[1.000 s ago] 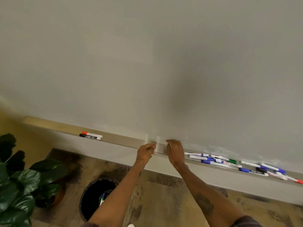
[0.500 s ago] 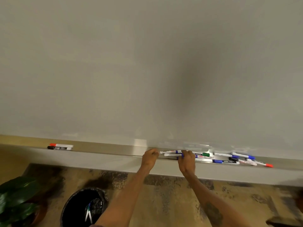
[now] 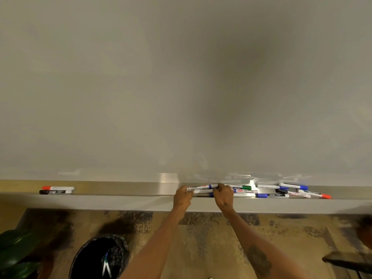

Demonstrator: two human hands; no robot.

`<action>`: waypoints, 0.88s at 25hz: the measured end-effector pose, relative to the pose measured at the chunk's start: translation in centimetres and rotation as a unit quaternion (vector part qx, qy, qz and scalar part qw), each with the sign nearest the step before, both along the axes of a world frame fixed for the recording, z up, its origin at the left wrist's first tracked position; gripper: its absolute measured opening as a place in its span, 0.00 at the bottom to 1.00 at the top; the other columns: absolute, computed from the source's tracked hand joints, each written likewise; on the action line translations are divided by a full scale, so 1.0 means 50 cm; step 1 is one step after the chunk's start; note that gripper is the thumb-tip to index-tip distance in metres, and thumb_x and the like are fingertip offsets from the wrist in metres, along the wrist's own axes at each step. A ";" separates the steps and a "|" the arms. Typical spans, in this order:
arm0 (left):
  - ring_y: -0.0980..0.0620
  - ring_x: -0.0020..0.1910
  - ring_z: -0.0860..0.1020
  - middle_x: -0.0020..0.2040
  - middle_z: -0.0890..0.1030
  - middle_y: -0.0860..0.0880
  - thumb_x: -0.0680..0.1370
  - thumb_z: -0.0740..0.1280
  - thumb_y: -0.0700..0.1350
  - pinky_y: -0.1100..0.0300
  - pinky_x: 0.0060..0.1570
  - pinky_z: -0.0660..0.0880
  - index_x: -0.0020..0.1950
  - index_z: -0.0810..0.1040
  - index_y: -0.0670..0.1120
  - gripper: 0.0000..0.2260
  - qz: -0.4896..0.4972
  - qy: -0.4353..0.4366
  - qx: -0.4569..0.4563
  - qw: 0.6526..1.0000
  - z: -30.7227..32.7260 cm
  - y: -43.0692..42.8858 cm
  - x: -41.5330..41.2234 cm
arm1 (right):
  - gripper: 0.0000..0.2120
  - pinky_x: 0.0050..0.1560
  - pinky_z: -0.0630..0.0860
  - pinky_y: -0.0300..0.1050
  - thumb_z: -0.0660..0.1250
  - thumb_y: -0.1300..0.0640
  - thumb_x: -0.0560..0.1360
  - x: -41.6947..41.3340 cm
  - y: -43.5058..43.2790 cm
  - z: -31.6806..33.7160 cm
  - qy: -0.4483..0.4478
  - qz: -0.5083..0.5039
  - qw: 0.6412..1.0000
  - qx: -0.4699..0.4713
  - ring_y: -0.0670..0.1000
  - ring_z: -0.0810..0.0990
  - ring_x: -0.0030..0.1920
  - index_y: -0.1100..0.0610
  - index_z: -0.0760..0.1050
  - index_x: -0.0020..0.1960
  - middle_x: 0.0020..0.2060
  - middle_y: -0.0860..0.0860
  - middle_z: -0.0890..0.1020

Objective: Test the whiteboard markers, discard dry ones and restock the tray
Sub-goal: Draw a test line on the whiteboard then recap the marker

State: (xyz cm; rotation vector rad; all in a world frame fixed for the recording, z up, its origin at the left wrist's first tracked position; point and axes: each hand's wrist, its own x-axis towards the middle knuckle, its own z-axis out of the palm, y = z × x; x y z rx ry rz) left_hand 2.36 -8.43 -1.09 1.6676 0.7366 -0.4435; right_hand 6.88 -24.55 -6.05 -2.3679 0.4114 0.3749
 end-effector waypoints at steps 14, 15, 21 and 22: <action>0.50 0.49 0.84 0.50 0.86 0.47 0.83 0.61 0.44 0.53 0.56 0.79 0.57 0.81 0.45 0.10 -0.026 -0.022 -0.065 0.997 0.096 0.035 -0.027 | 0.21 0.58 0.78 0.46 0.65 0.60 0.80 -0.083 0.151 0.207 -0.285 -0.139 0.922 0.220 0.50 0.76 0.58 0.50 0.64 0.70 0.63 0.47 0.73; 0.49 0.50 0.84 0.50 0.86 0.47 0.83 0.61 0.45 0.52 0.57 0.79 0.57 0.81 0.45 0.11 -0.037 -0.025 -0.068 0.997 0.109 0.036 -0.028 | 0.19 0.57 0.78 0.44 0.64 0.61 0.80 -0.085 0.158 0.222 -0.305 -0.116 0.921 0.212 0.48 0.77 0.58 0.50 0.66 0.69 0.63 0.46 0.73; 0.47 0.51 0.84 0.53 0.85 0.43 0.83 0.62 0.45 0.54 0.54 0.81 0.59 0.82 0.43 0.11 0.107 -0.239 -0.152 0.953 0.253 0.062 -0.019 | 0.15 0.51 0.79 0.34 0.65 0.58 0.80 -0.121 0.208 0.315 -0.327 -0.001 0.909 0.257 0.44 0.82 0.50 0.51 0.69 0.66 0.53 0.43 0.80; 0.48 0.51 0.84 0.54 0.85 0.43 0.83 0.62 0.46 0.57 0.52 0.81 0.61 0.81 0.43 0.12 0.106 -0.267 -0.165 0.943 0.281 0.072 -0.022 | 0.14 0.48 0.79 0.36 0.64 0.58 0.81 -0.123 0.217 0.332 -0.335 0.007 0.905 0.262 0.42 0.82 0.47 0.50 0.70 0.65 0.50 0.42 0.81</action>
